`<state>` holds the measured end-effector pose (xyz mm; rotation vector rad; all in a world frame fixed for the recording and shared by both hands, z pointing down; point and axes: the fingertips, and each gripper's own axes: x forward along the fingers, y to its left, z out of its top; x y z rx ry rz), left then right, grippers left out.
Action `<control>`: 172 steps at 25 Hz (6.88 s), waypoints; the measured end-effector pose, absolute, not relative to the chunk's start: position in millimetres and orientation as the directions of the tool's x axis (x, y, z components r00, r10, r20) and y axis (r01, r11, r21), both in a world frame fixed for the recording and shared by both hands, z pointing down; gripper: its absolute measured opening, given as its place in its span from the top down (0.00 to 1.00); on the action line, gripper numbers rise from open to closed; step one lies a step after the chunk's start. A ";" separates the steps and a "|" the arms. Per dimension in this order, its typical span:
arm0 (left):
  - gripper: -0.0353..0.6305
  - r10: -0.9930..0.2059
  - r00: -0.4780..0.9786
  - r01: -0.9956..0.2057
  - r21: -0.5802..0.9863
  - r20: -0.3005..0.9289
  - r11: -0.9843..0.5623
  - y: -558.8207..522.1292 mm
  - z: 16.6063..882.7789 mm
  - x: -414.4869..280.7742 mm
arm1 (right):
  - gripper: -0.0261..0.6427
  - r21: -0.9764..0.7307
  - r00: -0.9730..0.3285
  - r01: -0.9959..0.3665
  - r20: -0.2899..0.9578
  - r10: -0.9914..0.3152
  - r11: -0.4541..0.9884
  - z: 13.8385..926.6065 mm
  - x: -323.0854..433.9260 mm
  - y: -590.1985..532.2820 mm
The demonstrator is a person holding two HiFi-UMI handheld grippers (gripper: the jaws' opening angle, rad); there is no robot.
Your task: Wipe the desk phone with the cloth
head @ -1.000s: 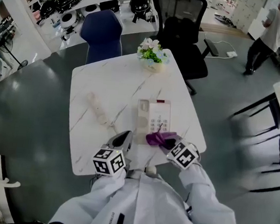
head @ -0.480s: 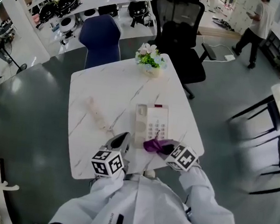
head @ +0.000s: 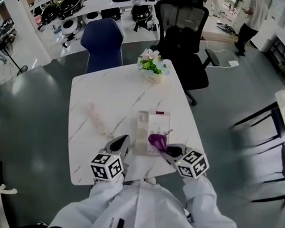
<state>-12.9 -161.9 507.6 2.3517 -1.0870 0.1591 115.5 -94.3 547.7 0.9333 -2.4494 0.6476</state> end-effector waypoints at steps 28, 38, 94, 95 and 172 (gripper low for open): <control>0.95 -0.691 0.641 -0.755 0.434 0.333 -0.491 -194.0 516.6 -23.8 | 0.90 0.011 -0.501 -0.835 0.402 -0.767 0.551 497.0 131.2 -240.8; 0.95 -0.701 0.614 -0.777 0.436 0.363 -0.455 -199.0 527.6 -32.6 | 0.90 0.144 -0.512 -0.721 0.547 -0.662 0.678 527.1 87.3 -262.4; 0.95 -0.694 0.627 -0.766 0.445 0.353 -0.465 -169.9 524.6 -39.2 | 0.90 0.057 -0.492 -0.671 0.712 -0.501 0.740 585.2 65.0 -209.6; 0.95 -0.693 0.629 -0.764 0.445 0.353 -0.467 -169.3 524.2 -38.6 | 0.90 0.056 -0.492 -0.670 0.714 -0.499 0.740 585.5 64.9 -207.9; 0.95 -0.644 0.704 -0.697 0.464 0.299 -0.547 -145.7 505.8 -33.4 | 0.90 -0.193 -0.557 -0.613 0.793 -0.246 0.766 616.2 33.7 -73.0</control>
